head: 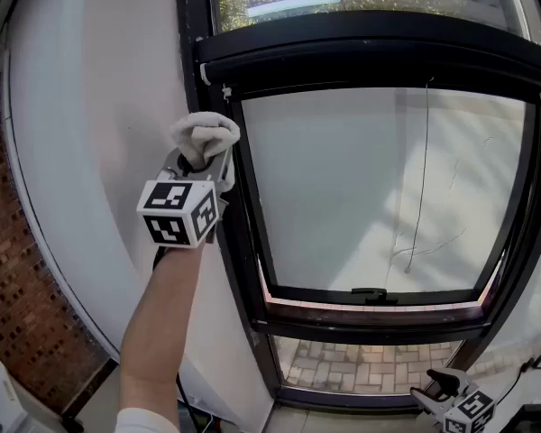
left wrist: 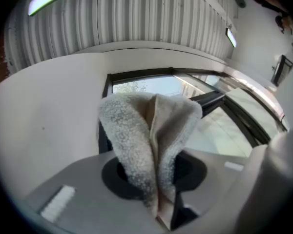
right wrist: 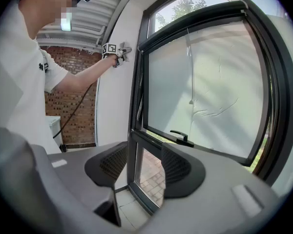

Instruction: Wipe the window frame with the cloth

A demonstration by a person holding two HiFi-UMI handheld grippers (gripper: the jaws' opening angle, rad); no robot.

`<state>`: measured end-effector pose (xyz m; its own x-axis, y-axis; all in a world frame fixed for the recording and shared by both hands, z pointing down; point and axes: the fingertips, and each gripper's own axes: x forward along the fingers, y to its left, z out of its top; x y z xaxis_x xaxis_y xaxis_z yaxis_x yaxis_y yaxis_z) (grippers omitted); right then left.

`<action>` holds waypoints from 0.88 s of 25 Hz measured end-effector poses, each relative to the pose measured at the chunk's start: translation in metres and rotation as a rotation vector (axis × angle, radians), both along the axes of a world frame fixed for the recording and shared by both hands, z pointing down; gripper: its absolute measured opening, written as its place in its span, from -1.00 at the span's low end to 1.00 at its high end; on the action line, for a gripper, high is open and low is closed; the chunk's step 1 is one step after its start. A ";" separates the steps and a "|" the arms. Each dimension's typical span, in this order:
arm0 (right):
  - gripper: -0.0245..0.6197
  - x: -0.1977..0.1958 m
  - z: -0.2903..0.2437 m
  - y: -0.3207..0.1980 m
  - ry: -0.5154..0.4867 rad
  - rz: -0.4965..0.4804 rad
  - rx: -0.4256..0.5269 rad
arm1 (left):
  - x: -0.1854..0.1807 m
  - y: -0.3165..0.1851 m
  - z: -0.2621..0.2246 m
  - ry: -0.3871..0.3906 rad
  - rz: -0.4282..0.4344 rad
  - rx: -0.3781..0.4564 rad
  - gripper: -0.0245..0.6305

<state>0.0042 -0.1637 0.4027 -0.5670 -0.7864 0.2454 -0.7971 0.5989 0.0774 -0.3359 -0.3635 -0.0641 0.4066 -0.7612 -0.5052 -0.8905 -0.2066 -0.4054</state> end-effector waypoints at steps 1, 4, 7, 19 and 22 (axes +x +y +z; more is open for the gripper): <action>-0.25 0.010 0.001 0.003 -0.007 0.007 -0.003 | -0.009 -0.010 -0.018 0.028 -0.039 -0.001 -0.53; -0.25 0.047 0.006 0.010 -0.023 0.040 -0.021 | -0.029 -0.039 -0.061 0.108 -0.136 -0.031 -0.53; -0.25 0.080 0.010 0.008 -0.028 0.080 -0.027 | -0.026 -0.067 -0.085 0.157 -0.188 -0.092 -0.53; -0.25 0.150 0.018 0.001 -0.077 0.102 -0.009 | 0.064 -0.099 -0.084 0.161 -0.193 -0.167 -0.53; -0.25 0.165 0.020 -0.002 -0.080 0.091 -0.008 | 0.087 -0.093 -0.082 0.144 -0.183 -0.172 -0.53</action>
<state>0.1690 -0.1657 0.4224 -0.5110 -0.8337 0.2093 -0.8518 0.5238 0.0070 -0.2485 -0.4568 -0.1464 0.1884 -0.8946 -0.4053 -0.9650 -0.0920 -0.2455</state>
